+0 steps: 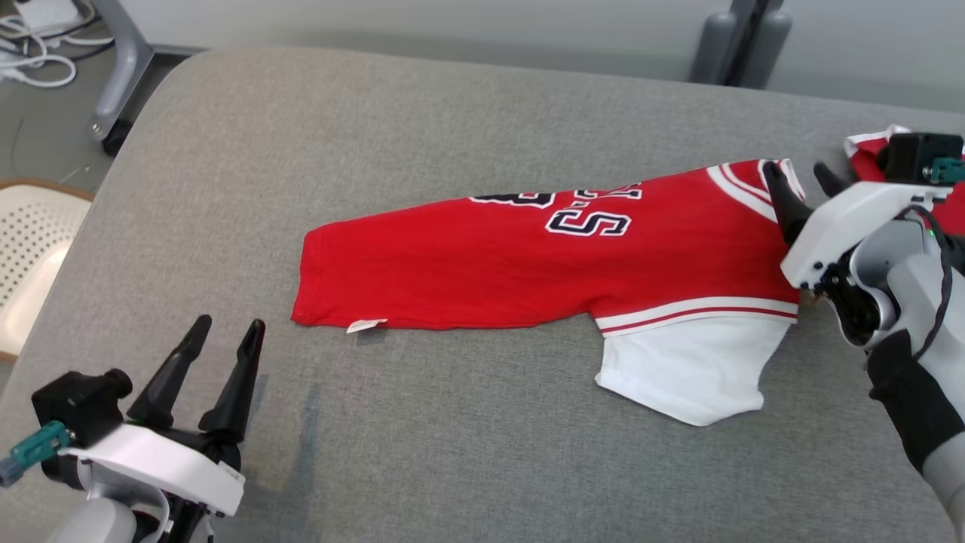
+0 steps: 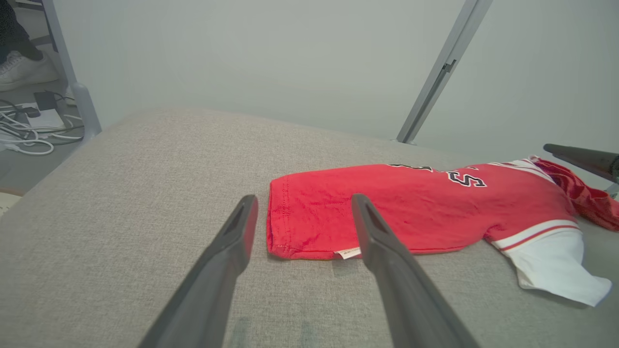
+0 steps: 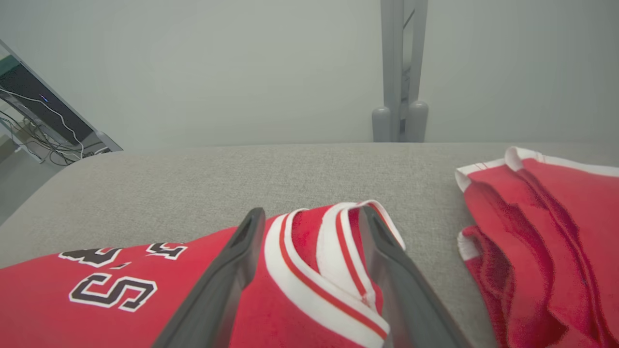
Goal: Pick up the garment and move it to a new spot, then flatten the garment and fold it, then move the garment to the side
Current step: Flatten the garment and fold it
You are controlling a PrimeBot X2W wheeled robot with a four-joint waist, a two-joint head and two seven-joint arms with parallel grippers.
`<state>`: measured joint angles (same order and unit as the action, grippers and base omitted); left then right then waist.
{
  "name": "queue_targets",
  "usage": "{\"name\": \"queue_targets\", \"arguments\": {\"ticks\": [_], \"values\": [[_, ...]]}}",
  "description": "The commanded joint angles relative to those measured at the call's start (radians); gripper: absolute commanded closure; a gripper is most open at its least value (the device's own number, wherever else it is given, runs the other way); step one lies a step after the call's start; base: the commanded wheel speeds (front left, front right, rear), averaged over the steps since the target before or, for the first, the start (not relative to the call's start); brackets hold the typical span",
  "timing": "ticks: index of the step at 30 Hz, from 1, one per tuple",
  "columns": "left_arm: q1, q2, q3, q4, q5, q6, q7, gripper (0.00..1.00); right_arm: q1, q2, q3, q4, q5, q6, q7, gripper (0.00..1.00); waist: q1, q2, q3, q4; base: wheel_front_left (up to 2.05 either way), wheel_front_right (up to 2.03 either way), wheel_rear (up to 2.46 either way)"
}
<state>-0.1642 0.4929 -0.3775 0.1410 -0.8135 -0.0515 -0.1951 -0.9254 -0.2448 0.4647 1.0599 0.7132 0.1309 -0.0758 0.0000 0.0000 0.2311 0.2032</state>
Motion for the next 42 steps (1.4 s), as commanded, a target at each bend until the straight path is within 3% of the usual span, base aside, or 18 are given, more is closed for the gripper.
{"name": "queue_targets", "arguments": {"ticks": [1, 7, 13, 20, 30, 42], "values": [[0.014, 0.001, -0.002, 0.002, 0.003, 0.007, -0.001, 0.0, 0.021, -0.015, 0.009, 0.005, 0.024, 0.0, 0.025, 0.0, 0.0, 0.0, -0.023, -0.02, 0.0, 0.0, 0.0], [0.043, -0.01, -0.012, -0.007, 0.01, 0.035, 0.002, 0.0, 0.073, -0.075, 0.066, -0.065, 0.071, 0.0, 0.012, 0.0, 0.0, 0.0, -0.084, -0.068, 0.0, 0.0, 0.0], [0.087, -0.013, -0.017, -0.033, 0.012, 0.073, 0.006, 0.0, 0.161, -0.117, 0.099, -0.197, 0.12, 0.0, -0.1, 0.0, 0.0, 0.0, -0.153, -0.129, 0.0, 0.0, 0.0], [0.129, -0.005, -0.005, -0.056, 0.009, 0.111, 0.0, 0.0, 0.299, -0.123, 0.043, -0.343, 0.09, 0.0, -0.186, 0.0, 0.0, 0.0, -0.203, -0.178, 0.0, 0.0, 0.0], [0.174, 0.011, 0.033, -0.07, -0.003, 0.152, -0.019, 0.0, 0.578, -0.003, -0.192, -0.623, -0.09, 0.0, -0.19, 0.0, 0.0, 0.0, -0.24, -0.232, 0.0, 0.0, 0.0], [0.235, 0.007, 0.094, -0.102, -0.007, 0.201, -0.05, 0.0, 0.834, 0.143, -0.29, -0.82, -0.268, 0.0, -0.146, 0.0, 0.0, 0.0, -0.247, -0.243, 0.0, 0.0, 0.0]]}}
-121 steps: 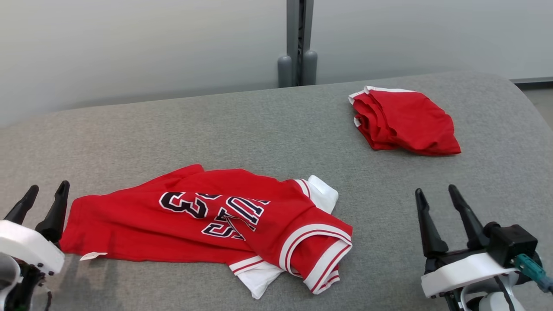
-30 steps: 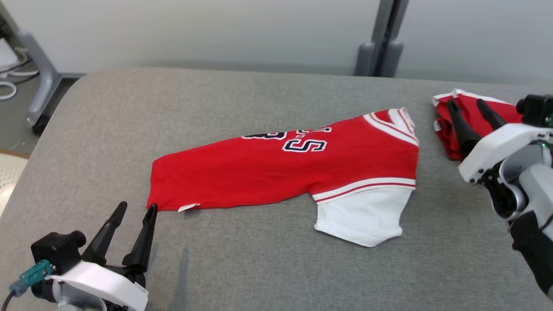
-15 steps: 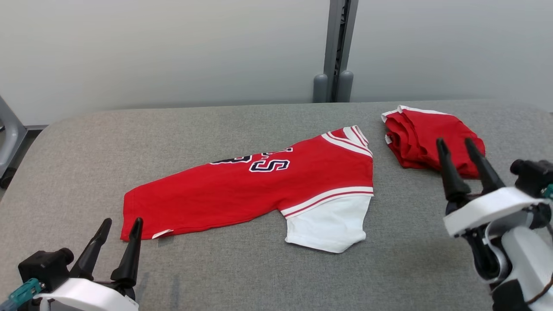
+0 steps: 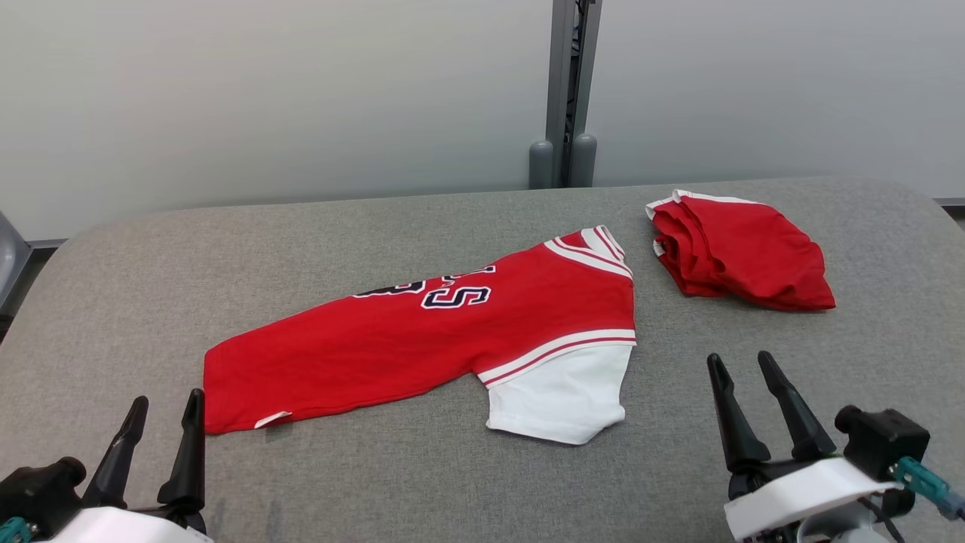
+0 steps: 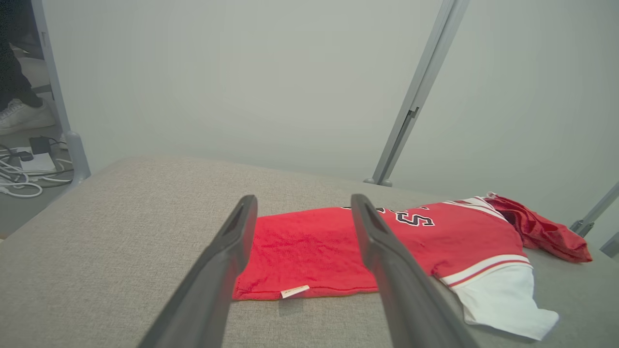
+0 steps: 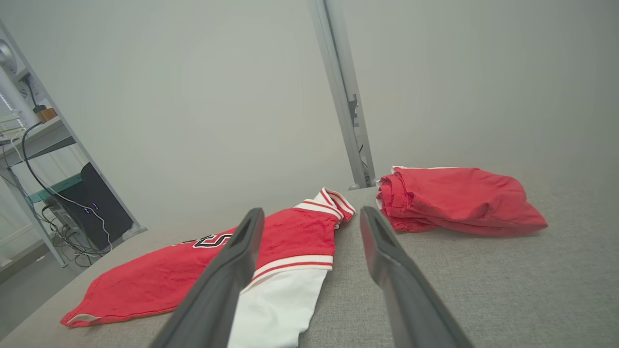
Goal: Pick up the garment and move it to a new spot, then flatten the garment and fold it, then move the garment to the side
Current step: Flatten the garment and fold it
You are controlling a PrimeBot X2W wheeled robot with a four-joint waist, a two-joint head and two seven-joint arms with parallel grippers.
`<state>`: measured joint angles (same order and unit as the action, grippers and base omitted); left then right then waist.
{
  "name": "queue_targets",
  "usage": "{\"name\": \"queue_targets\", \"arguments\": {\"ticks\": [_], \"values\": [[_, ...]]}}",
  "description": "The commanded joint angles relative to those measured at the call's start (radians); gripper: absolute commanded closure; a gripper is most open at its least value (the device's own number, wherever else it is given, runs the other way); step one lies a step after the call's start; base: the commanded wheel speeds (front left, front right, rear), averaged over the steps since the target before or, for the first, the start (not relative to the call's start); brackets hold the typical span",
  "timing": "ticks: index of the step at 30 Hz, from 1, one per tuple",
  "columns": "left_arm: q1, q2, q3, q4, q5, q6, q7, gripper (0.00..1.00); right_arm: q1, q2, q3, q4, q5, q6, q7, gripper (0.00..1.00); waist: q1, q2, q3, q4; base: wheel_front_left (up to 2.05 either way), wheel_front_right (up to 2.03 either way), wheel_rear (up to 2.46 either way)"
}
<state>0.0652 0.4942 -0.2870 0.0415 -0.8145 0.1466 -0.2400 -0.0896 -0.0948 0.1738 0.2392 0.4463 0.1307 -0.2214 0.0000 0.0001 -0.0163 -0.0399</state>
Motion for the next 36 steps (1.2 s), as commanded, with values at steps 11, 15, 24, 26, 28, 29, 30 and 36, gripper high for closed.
{"name": "queue_targets", "arguments": {"ticks": [11, 15, 24, 26, 28, 29, 30, 36], "values": [[0.031, -0.014, 0.008, -0.043, 0.026, 0.001, -0.017, 0.0, 0.119, 0.041, -0.083, -0.07, -0.073, 0.0, 0.006, 0.0, 0.0, -0.0001, -0.001, 0.015, 0.0, 0.0, 0.0], [0.035, -0.019, 0.01, -0.052, 0.038, 0.001, -0.018, 0.0, 0.113, 0.042, -0.106, -0.081, -0.091, 0.0, 0.003, 0.0, 0.0, -0.0001, -0.002, 0.018, 0.0, 0.0, 0.0], [0.043, -0.022, 0.019, -0.056, 0.051, -0.003, -0.021, 0.0, 0.094, 0.041, -0.124, -0.078, -0.137, 0.0, 0.001, 0.0, 0.0, -0.0001, -0.005, 0.024, 0.0, 0.0, 0.0], [0.043, -0.02, 0.016, -0.055, 0.058, 0.001, -0.021, 0.0, 0.089, 0.041, -0.124, -0.076, -0.152, 0.0, 0.002, 0.0, 0.0, -0.0001, -0.006, 0.025, 0.0, 0.0, 0.0], [0.043, -0.017, 0.011, -0.054, 0.062, 0.004, -0.021, 0.0, 0.087, 0.041, -0.125, -0.072, -0.159, 0.0, 0.003, 0.0, 0.0, -0.0001, -0.008, 0.027, 0.0, 0.0, 0.0], [0.043, -0.018, 0.01, -0.053, 0.064, 0.005, -0.022, 0.0, 0.086, 0.041, -0.126, -0.071, -0.162, 0.0, 0.003, 0.0, 0.0, -0.0001, -0.008, 0.028, 0.0, 0.0, 0.0], [0.042, -0.018, 0.009, -0.053, 0.066, 0.006, -0.022, 0.0, 0.086, 0.041, -0.126, -0.07, -0.165, 0.0, 0.004, 0.0, 0.0, -0.0001, -0.008, 0.029, 0.0, 0.0, 0.0], [0.038, -0.02, 0.007, -0.051, 0.062, 0.006, -0.022, 0.0, 0.083, 0.041, -0.123, -0.067, -0.165, 0.0, 0.01, 0.0, 0.0, -0.0001, -0.008, 0.033, 0.0, 0.0, 0.0]]}}
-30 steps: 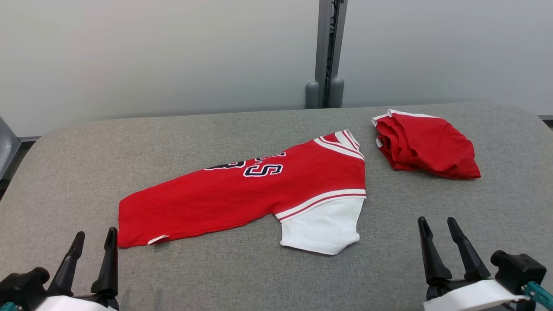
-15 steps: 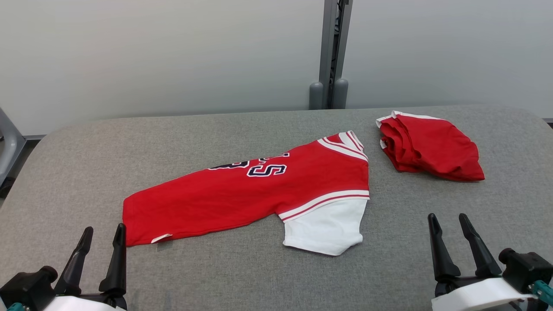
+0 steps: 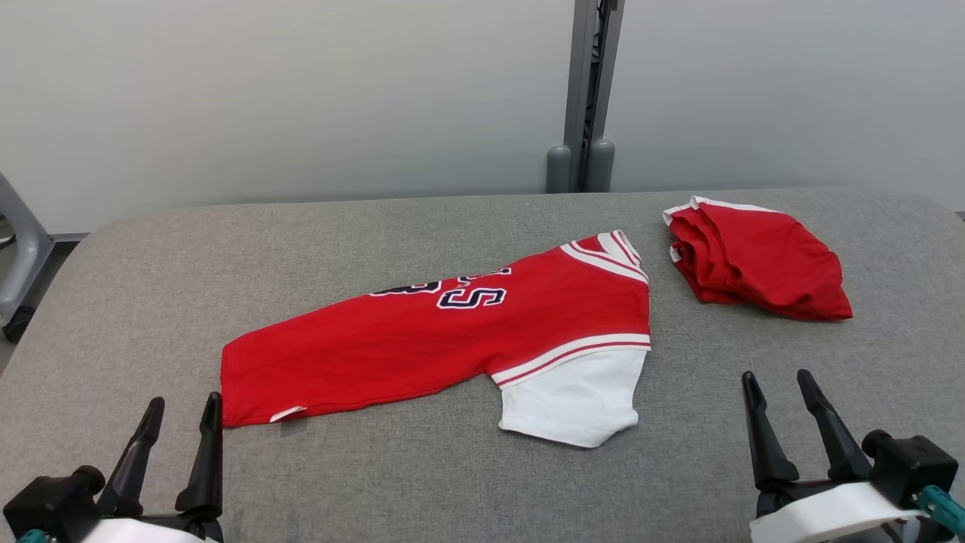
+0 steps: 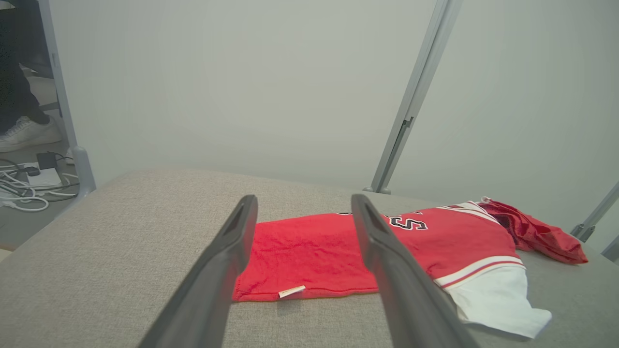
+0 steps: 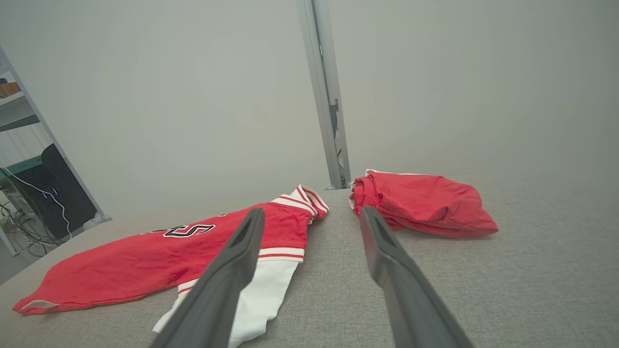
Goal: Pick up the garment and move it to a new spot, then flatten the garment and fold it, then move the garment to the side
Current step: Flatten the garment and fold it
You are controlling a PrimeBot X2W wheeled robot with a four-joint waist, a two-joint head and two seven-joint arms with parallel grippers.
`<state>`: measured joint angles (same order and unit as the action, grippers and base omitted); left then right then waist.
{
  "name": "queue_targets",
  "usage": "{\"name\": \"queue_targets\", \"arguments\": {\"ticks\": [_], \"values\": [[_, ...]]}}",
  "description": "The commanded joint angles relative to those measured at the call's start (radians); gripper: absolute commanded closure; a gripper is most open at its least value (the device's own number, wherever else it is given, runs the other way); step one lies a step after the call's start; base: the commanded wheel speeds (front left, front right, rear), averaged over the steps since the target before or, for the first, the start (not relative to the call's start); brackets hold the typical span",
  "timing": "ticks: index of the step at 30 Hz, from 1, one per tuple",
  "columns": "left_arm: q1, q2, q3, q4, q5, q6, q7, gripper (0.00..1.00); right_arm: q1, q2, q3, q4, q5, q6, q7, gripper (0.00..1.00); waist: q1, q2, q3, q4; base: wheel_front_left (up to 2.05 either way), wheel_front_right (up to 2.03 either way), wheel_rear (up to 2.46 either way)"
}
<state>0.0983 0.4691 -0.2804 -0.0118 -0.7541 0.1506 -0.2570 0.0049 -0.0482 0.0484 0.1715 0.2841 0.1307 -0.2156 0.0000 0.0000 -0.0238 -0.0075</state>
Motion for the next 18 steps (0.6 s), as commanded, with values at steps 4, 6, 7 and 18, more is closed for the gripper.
{"name": "queue_targets", "arguments": {"ticks": [4, 6, 7, 18], "values": [[0.006, 0.006, -0.001, 0.003, -0.001, 0.002, -0.004, 0.0, -0.012, -0.006, 0.003, 0.002, 0.0, 0.0, 0.006, 0.0, 0.0, 0.0, -0.001, 0.0, 0.0, 0.0, 0.0], [0.006, 0.007, -0.002, 0.003, -0.003, 0.003, -0.003, 0.0, -0.012, -0.006, 0.003, 0.003, 0.0, 0.0, 0.008, 0.0, 0.0, 0.0, -0.001, 0.0, 0.0, 0.0, 0.0], [0.006, 0.007, -0.003, 0.003, -0.003, 0.003, -0.002, 0.0, -0.012, -0.006, 0.003, 0.003, 0.0, 0.0, 0.009, 0.0, 0.0, 0.0, -0.001, 0.0, 0.0, 0.0, 0.0], [0.005, 0.012, -0.005, 0.0, -0.006, 0.007, 0.005, 0.0, -0.009, -0.006, 0.008, 0.002, 0.002, 0.0, 0.021, 0.0, 0.0, 0.0, 0.002, -0.002, 0.0, 0.0, 0.0]]}}
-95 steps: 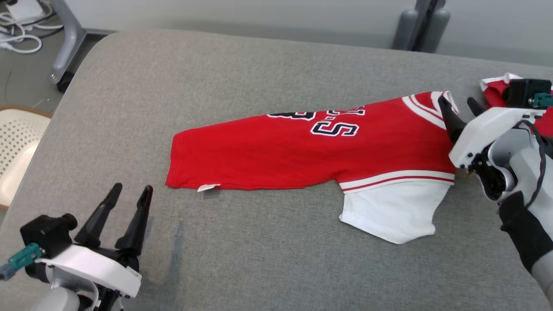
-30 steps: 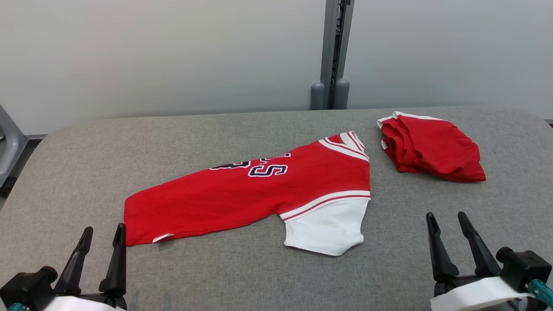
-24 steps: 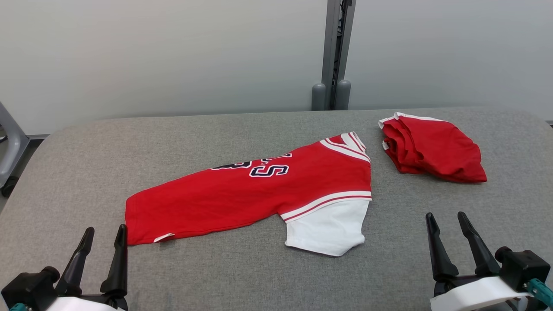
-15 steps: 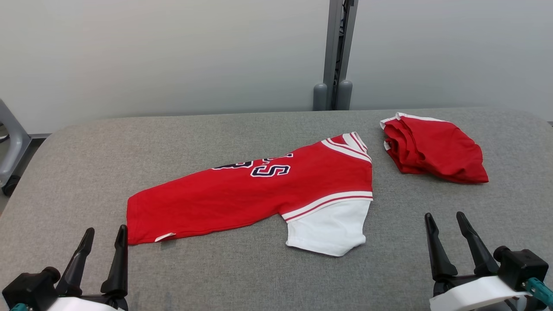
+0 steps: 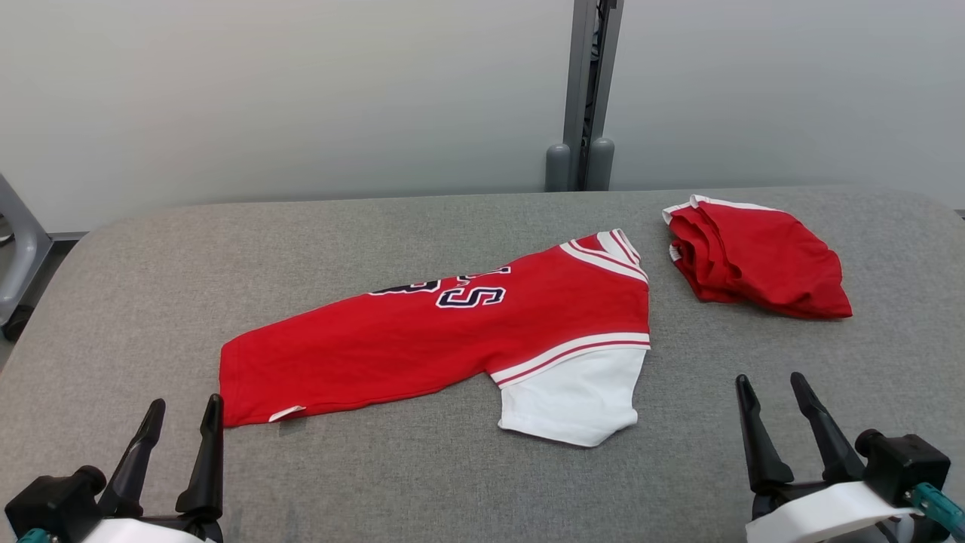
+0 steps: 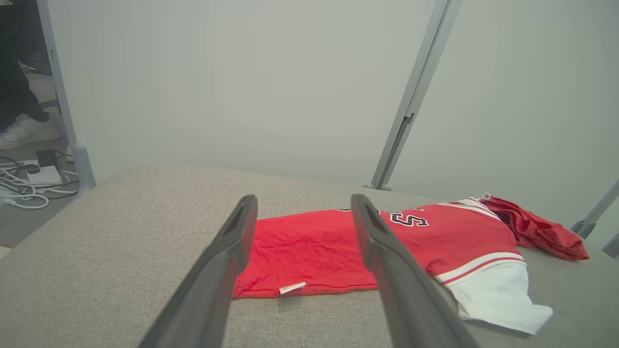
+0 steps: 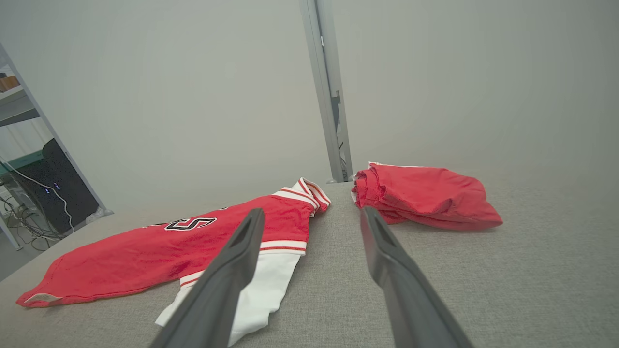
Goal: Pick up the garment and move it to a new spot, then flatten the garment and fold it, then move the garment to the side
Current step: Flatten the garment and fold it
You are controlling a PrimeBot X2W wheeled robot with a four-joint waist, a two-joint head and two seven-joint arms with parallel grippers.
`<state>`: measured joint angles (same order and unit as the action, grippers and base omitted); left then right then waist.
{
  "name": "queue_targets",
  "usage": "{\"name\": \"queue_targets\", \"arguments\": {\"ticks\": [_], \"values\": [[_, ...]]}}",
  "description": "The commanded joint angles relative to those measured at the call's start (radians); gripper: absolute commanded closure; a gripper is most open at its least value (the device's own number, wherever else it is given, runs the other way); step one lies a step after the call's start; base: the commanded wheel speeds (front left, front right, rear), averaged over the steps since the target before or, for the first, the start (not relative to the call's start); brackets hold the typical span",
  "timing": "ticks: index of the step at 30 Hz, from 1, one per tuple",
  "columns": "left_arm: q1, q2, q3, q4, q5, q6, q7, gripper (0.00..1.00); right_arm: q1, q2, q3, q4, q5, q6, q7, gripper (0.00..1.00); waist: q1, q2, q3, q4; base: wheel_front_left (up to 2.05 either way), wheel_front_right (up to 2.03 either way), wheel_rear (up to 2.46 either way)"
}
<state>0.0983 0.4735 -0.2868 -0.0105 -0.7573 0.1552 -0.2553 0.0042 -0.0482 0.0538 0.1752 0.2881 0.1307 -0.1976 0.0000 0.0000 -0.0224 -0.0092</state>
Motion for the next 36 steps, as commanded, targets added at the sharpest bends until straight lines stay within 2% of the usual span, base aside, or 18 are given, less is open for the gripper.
{"name": "queue_targets", "arguments": {"ticks": [1, 7, 13, 17, 23, 27, 36], "values": [[0.004, 0.007, 0.001, 0.0, -0.004, 0.003, 0.004, 0.0, -0.008, -0.005, 0.004, -0.001, -0.001, 0.0, 0.006, 0.0, 0.0, 0.0, 0.002, 0.0, 0.0, 0.0, 0.0], [-0.005, 0.011, -0.004, 0.023, -0.024, 0.01, 0.044, 0.0, -0.021, -0.005, 0.046, 0.025, 0.003, 0.0, 0.066, 0.0, 0.0, 0.0, 0.016, -0.003, 0.0, 0.0, 0.0], [-0.064, 0.052, -0.014, 0.077, -0.061, -0.015, 0.16, 0.0, -0.089, -0.007, 0.127, 0.061, 0.001, 0.0, 0.168, 0.0, 0.0, 0.0, 0.086, -0.007, 0.0, 0.0, 0.0], [-0.134, 0.074, -0.02, 0.131, -0.076, -0.054, 0.206, 0.0, -0.147, -0.006, 0.144, 0.109, 0.007, 0.0, 0.212, 0.0, 0.0, 0.0, 0.137, -0.002, 0.0, 0.0, 0.0], [-0.242, 0.077, -0.032, 0.256, -0.086, -0.126, 0.226, 0.0, -0.219, -0.006, 0.173, 0.191, 0.044, 0.0, 0.251, 0.0, 0.0, 0.0, 0.194, 0.005, 0.0, 0.0, 0.0], [-0.3, 0.06, -0.054, 0.348, -0.093, -0.176, 0.239, 0.0, -0.245, -0.006, 0.201, 0.249, 0.078, 0.0, 0.259, 0.0, 0.0, 0.0, 0.216, 0.008, 0.0, 0.0, 0.0], [-0.394, 0.029, -0.094, 0.502, -0.098, -0.244, 0.249, 0.0, -0.277, -0.005, 0.273, 0.337, 0.17, 0.0, 0.247, 0.0, 0.0, 0.0, 0.25, 0.007, 0.0, 0.0, 0.0]]}}
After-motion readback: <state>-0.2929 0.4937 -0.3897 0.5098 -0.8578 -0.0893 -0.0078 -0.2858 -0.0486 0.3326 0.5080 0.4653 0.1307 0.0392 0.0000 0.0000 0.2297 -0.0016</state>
